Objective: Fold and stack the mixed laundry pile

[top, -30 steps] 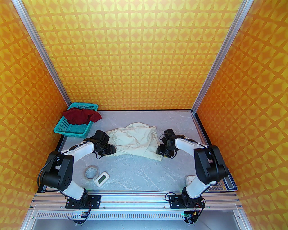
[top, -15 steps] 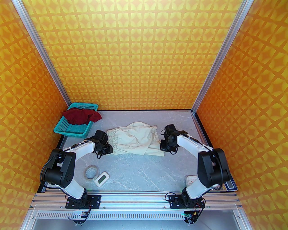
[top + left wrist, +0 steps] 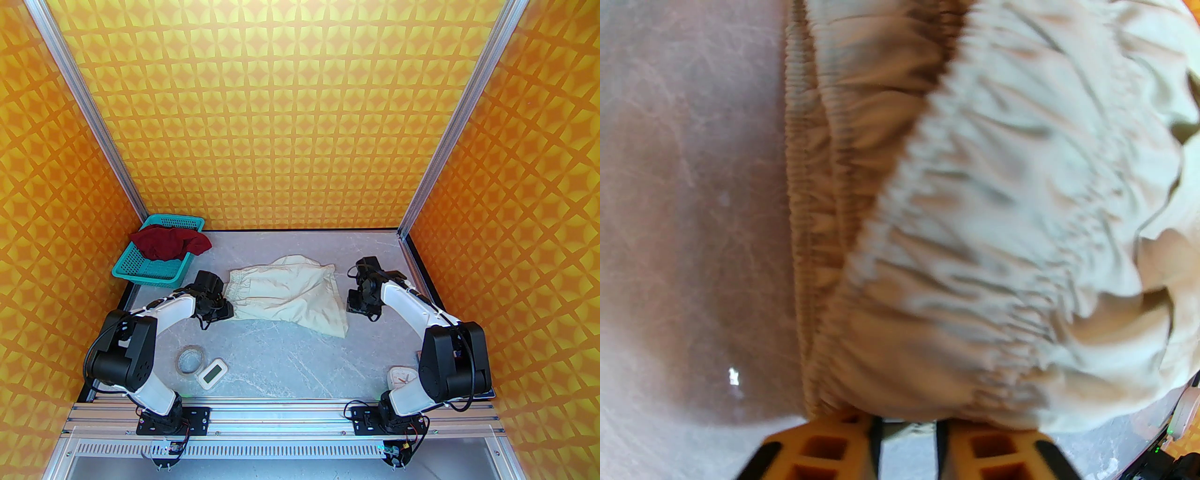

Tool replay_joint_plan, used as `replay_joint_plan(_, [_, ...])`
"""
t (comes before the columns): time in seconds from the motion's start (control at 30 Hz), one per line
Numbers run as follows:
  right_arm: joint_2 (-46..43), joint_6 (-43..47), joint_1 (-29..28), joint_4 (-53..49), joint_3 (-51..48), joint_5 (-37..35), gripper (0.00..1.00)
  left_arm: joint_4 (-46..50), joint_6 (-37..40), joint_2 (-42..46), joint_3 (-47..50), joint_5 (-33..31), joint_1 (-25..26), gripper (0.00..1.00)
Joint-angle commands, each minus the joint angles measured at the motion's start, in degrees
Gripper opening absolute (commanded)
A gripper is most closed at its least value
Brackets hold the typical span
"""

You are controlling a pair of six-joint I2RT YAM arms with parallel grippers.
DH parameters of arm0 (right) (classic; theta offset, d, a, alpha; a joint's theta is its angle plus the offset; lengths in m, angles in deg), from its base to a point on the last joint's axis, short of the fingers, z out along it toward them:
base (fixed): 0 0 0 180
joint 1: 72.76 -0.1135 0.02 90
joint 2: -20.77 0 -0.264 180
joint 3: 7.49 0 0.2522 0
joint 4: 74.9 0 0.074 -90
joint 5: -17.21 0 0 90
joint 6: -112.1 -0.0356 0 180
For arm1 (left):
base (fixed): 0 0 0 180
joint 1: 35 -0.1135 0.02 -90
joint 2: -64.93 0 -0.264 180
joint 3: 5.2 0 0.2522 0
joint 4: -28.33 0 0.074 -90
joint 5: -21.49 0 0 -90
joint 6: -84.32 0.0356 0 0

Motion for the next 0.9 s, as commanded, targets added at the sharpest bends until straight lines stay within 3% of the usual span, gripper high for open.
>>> replay_joint_plan(0.0, [0.0, -0.8, -0.1, 1.7, -0.6, 0.6, 0.38, 5.2, 1.8, 5.6, -2.8, -1.0, -0.4, 0.42])
replay_joint_plan(0.07, [-0.6, -0.8, -0.1, 1.2, -0.6, 1.9, 0.39, 7.1, 2.5, 7.5, -4.0, 0.2, -0.4, 0.47])
replay_joint_plan(0.17, [-1.5, -3.1, -1.5, 3.6, -0.4, 6.8, 0.4, 8.5, 3.8, 8.1, -6.6, 1.8, -0.5, 0.47])
replay_joint_plan(0.3, [3.0, -6.3, -7.0, 9.4, 2.7, 10.9, 0.4, 6.9, 4.2, 2.3, -13.3, 4.9, -0.4, 0.37])
replay_joint_plan(0.4, [8.3, -8.6, -7.9, 14.5, 4.8, 13.4, 0.39, 1.8, 2.2, -4.2, -18.3, 7.4, -0.2, 0.29])
replay_joint_plan(0.63, [19.6, -6.0, -7.7, 13.0, 10.7, 6.1, 0.37, -3.5, -0.2, -18.2, -26.6, 5.8, -0.8, 0.15])
replay_joint_plan(0.87, [16.8, -3.3, -4.3, 11.1, 4.7, -0.7, 0.38, -5.8, -1.6, -23.0, -24.1, 3.5, -4.3, 0.12])
